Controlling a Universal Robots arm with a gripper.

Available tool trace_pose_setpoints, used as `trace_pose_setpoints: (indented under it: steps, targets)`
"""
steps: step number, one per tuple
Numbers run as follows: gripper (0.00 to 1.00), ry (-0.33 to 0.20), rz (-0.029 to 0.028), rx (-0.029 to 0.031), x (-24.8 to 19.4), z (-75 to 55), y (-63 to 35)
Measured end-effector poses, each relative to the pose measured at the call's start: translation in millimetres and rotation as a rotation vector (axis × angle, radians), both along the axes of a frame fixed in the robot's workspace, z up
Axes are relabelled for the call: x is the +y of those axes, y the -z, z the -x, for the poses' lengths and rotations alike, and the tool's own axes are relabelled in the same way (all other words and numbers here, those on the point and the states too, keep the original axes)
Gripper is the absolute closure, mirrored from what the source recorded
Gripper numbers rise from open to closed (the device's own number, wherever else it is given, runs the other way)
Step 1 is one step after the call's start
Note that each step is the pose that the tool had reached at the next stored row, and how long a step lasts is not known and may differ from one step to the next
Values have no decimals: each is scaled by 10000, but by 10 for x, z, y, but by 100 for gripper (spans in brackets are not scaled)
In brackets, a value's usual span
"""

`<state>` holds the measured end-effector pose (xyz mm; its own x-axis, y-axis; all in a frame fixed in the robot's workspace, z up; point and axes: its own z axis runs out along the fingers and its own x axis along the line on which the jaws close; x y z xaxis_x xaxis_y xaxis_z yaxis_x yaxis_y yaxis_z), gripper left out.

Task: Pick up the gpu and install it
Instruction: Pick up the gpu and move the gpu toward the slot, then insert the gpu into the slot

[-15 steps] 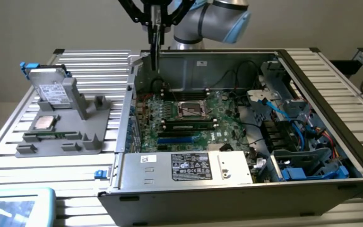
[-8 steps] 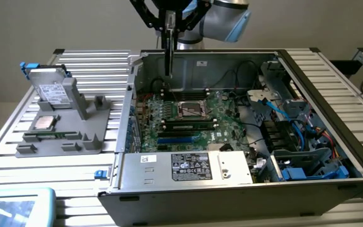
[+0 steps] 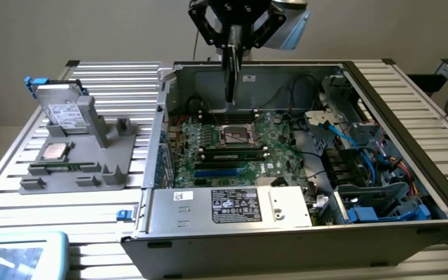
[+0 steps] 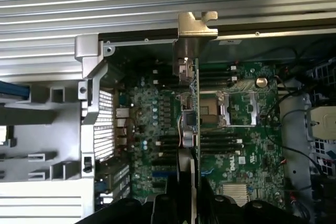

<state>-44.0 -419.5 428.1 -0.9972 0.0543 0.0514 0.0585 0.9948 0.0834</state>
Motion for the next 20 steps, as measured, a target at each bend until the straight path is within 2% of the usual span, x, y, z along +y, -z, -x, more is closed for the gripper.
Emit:
trace_pose_setpoints:
  steps: [10,20]
  targets:
    - [73,0,1,1,-43,-356,182]
    - [73,1,-4,1,-43,-370,192]
